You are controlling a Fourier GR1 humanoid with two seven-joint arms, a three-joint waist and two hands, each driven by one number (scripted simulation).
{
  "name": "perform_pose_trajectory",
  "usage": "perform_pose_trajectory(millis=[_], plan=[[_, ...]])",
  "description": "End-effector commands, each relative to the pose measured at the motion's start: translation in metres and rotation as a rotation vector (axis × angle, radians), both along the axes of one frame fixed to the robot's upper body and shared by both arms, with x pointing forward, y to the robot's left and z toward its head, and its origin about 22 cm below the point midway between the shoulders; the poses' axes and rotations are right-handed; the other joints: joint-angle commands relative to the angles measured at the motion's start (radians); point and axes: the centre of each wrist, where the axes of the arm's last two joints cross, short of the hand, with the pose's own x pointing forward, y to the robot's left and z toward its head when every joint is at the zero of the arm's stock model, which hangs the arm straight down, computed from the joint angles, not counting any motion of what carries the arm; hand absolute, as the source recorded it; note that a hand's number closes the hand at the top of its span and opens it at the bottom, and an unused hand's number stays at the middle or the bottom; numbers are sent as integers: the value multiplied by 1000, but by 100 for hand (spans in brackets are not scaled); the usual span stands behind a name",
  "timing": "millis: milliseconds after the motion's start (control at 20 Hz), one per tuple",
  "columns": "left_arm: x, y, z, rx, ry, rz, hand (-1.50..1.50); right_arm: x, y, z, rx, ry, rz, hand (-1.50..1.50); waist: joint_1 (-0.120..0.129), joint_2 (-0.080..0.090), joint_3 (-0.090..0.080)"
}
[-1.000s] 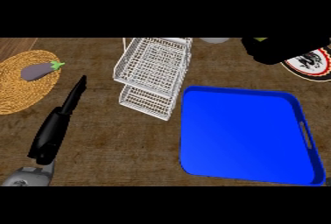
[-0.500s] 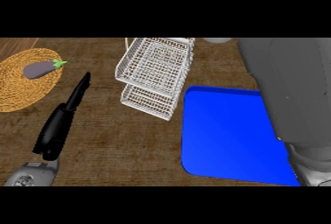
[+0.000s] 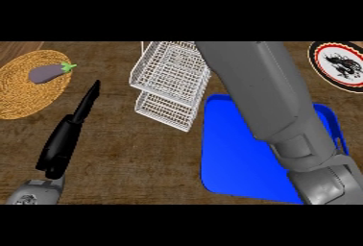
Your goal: Pick the pear from the tray and place it in the tiered basket
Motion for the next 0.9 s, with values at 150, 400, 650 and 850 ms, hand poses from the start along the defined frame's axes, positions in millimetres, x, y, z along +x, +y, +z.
perform_pose_trajectory(millis=[150, 400, 650, 850], plan=[[10, -15, 6, 8, -23, -29, 0, 24, 3, -46, 200, 18, 46, -150, 30, 13, 0], [0, -16, 2, -10, -20, -52, 0, 31, 1, -43, 357, -55, 72, -150, 46, 14, 0], [8, -7, -4, -13, -3, -25, 0, 32, -3, -41, 478, -272, -61, -150, 16, 11, 0], [2, 4, 3, -6, -1, 7, 0, 44, -44, -10, 506, -367, -251, -150, -11, -5, 1]])
